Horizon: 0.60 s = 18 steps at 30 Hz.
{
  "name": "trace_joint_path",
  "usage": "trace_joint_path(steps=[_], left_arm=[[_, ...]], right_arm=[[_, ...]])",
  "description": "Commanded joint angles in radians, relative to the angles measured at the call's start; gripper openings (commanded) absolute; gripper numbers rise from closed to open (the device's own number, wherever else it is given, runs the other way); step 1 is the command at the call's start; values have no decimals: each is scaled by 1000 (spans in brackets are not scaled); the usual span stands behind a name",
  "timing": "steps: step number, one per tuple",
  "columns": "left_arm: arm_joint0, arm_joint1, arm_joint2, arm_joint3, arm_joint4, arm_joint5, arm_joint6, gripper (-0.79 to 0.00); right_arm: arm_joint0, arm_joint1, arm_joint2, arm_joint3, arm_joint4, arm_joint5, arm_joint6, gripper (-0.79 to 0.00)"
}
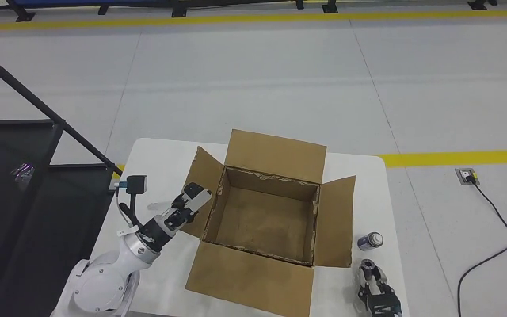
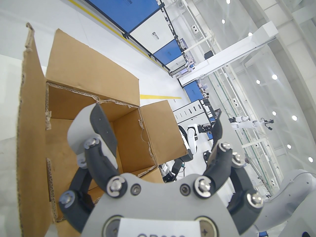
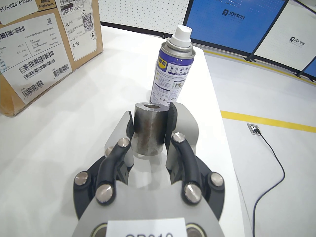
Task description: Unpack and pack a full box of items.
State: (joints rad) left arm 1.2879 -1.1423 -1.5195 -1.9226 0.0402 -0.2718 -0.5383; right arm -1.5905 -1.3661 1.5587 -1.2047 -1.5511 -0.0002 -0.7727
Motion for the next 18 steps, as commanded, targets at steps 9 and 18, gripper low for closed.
trace_joint_path(steps=[9,18], left_arm=[[0,0,0,0,0,0,0,0],[0,0,0,0,0,0,0,0]], right_arm=[[0,4,-1,4,2,-2,11,-462],[-19,11,8,-6,0,-16,18,-428]])
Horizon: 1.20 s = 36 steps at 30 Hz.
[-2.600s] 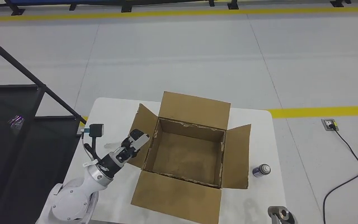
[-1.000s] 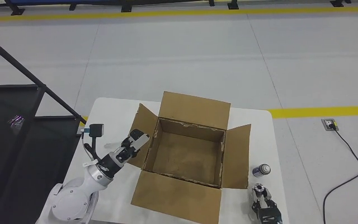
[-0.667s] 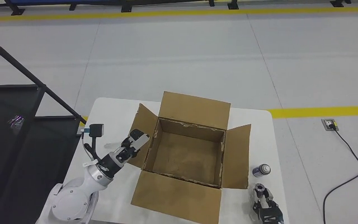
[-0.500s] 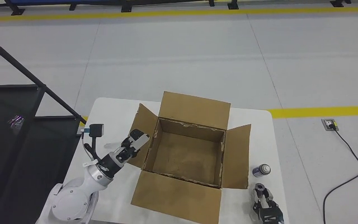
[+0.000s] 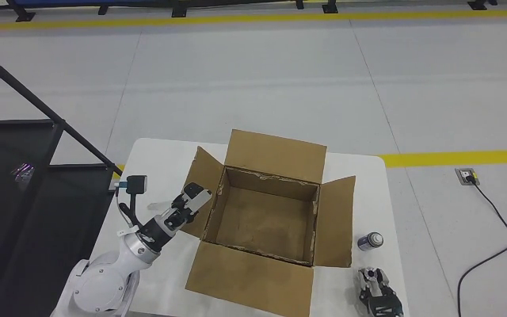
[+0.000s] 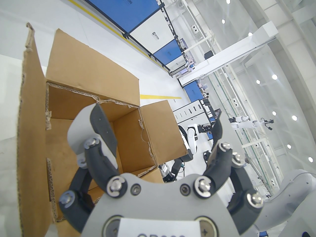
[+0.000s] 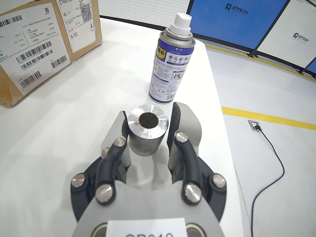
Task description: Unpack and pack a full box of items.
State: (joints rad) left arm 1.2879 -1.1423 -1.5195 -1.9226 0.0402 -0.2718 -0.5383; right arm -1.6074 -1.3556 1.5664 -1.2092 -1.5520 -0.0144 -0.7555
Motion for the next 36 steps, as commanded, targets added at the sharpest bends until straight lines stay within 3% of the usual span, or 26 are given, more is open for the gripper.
trace_joint_path(steps=[1,17,18,19,20,29,36], left_arm=[[0,0,0,0,0,0,0,0],[0,0,0,0,0,0,0,0],[0,0,0,0,0,0,0,0],[0,0,0,0,0,0,0,0],[0,0,0,0,0,0,0,0],[4,1,-15,-32,14,10,27,0],[51,8,-114,-138,78,56,90,0]], right_arm=[[-3,1,1,-3,0,-1,3,-428],[28,6,-4,-16,5,7,58,-425],[27,7,-3,-18,7,7,57,-317],[24,7,-1,-22,9,7,55,-22],[19,8,2,-27,13,7,50,0],[-122,18,71,-169,106,-69,-130,0],[-257,27,128,-420,172,-187,-189,0]])
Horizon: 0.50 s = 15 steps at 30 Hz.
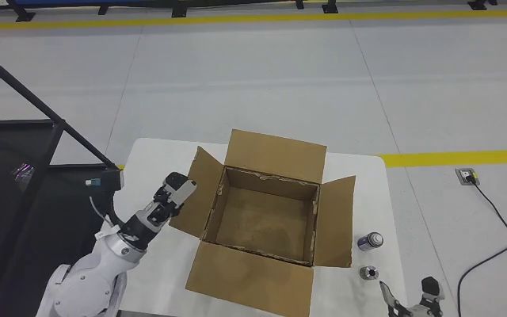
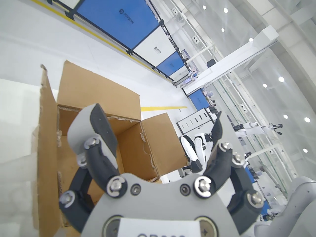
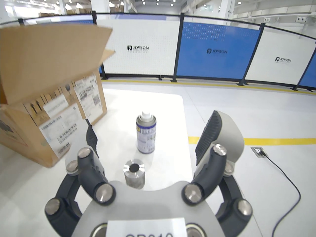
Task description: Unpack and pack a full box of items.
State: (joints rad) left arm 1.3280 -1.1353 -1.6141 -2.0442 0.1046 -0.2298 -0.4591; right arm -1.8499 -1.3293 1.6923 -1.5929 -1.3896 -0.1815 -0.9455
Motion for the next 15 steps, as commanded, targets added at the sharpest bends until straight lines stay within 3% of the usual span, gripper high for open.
trace_joint_path(steps=[1,6,15], left_arm=[[20,2,-39,-27,28,30,19,0],[67,9,-131,-62,103,201,11,0],[67,9,-131,-62,103,201,11,0]], right_arm=[[-24,1,2,-64,18,-39,3,0],[-39,0,7,-94,63,-57,12,0],[-39,0,7,-94,63,-57,12,0]])
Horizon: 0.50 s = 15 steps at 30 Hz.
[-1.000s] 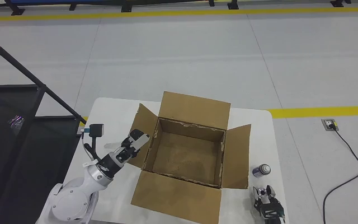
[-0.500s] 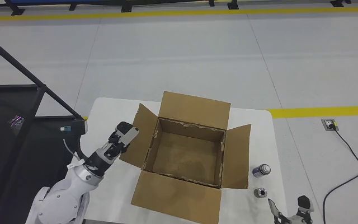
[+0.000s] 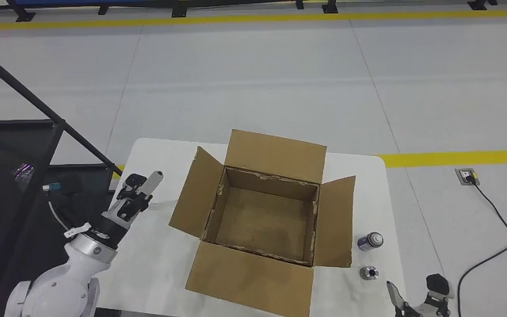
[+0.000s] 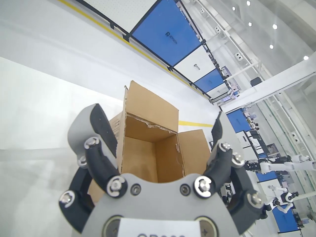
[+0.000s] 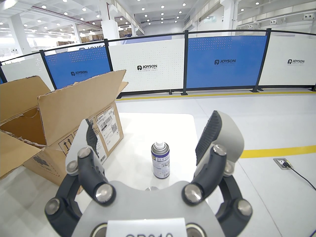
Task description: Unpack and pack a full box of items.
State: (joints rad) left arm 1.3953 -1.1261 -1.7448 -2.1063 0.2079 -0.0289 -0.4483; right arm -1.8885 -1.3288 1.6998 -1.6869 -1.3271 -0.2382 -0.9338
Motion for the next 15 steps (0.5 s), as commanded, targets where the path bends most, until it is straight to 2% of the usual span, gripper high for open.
trace_joint_path(steps=[1,2,5,9,12,15], left_arm=[[0,0,0,0,0,1,0,0],[1,0,1,1,2,2,1,0],[-35,0,37,21,47,120,-9,0],[-97,7,73,79,103,237,-115,0],[-132,15,81,123,107,247,-247,0],[-161,22,92,164,116,231,-324,0]], right_arm=[[4,0,-5,0,-6,4,17,0],[13,-1,-15,-5,-13,14,36,0],[14,-3,-47,-38,-47,33,45,0],[-3,-4,-74,-86,-83,57,98,0],[-6,-3,-82,-97,-103,54,129,0],[1,-2,-89,-89,-111,46,137,0]])
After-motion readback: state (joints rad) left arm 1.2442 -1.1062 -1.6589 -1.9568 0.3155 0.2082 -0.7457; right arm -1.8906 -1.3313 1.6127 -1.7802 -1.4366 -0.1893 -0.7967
